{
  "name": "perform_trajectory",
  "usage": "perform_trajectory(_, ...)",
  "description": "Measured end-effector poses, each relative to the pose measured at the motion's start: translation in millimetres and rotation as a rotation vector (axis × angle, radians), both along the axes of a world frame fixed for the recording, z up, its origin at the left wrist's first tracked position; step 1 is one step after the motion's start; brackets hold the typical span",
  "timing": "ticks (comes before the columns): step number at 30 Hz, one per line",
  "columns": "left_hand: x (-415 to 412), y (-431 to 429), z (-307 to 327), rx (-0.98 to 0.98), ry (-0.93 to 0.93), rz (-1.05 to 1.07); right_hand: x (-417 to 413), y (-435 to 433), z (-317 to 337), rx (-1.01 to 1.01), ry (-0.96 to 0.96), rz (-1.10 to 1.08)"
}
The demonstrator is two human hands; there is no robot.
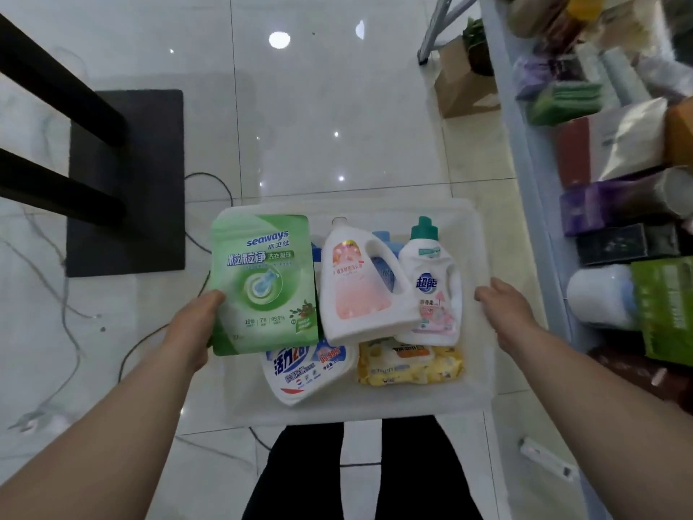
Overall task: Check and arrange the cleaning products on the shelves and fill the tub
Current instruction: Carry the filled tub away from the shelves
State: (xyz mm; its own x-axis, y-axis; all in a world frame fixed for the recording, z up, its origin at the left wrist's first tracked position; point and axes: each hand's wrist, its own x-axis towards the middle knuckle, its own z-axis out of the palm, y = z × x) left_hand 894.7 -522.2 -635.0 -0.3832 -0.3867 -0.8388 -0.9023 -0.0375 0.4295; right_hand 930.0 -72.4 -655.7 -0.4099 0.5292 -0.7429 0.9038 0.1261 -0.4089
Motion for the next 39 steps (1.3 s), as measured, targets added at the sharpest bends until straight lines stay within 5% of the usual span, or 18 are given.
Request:
perform_trajectory(21, -54, 64, -332, -0.069, -0.093, -0.058, -102, 53, -316, 0.060, -0.049, 0.144)
perform_trajectory(39, -42, 77, -396, -0.105, -0.051, -0.106, -115, 64, -383, 0.125, -0.160, 0.274)
